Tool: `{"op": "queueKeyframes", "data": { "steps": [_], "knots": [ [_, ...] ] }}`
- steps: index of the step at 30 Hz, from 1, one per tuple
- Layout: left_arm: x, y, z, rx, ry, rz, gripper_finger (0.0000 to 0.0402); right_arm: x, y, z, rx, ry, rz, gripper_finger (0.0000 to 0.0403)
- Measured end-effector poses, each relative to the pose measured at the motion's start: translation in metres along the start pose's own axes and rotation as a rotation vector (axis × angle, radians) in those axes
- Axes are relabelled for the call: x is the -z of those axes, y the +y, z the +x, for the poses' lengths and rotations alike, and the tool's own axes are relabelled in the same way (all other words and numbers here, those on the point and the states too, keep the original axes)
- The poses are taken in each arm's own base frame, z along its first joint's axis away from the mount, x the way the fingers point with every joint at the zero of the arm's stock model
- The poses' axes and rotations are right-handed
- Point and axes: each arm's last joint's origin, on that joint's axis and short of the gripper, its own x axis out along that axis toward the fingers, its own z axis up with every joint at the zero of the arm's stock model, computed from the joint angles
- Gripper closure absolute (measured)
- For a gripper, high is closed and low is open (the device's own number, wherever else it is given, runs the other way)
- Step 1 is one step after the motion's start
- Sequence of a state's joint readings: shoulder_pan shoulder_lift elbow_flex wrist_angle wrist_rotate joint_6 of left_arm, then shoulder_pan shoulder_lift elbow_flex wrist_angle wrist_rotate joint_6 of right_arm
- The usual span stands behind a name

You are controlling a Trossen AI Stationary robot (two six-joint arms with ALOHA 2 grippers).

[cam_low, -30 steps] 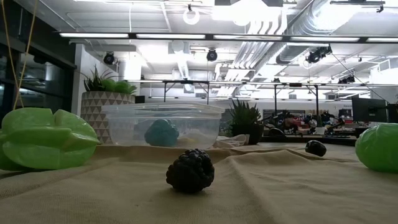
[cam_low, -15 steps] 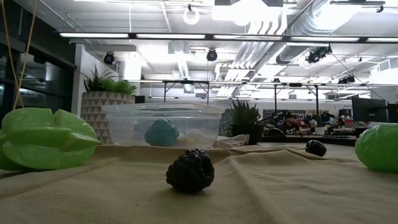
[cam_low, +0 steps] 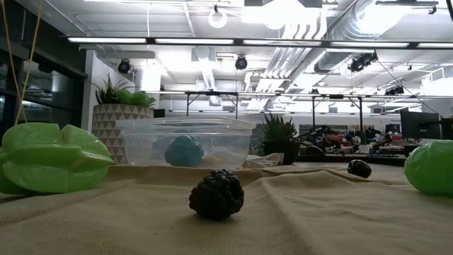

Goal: Pick and placing Produce into tupperware
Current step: Put the red strawberry into transparent bin

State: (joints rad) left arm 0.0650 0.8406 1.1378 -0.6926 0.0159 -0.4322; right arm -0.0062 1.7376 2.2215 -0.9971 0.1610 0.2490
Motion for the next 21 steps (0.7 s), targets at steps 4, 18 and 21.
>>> {"op": "queueKeyframes", "data": {
  "steps": [4, 18, 21],
  "knots": [
    [0.001, -0.001, 0.0, 0.039, 0.017, 0.0, 0.0401, 0.006, 0.006, 0.014, -0.003, 0.049, 0.035, 0.0276],
    [0.006, -0.001, -0.001, 0.097, 0.099, 0.036, 0.0401, 0.034, 0.023, 0.076, -0.003, 0.242, 0.126, 0.0276],
    [0.007, -0.003, -0.001, 0.148, 0.122, 0.045, 0.0401, 0.042, 0.028, 0.093, -0.011, 0.283, 0.142, 0.0276]
  ]
}}
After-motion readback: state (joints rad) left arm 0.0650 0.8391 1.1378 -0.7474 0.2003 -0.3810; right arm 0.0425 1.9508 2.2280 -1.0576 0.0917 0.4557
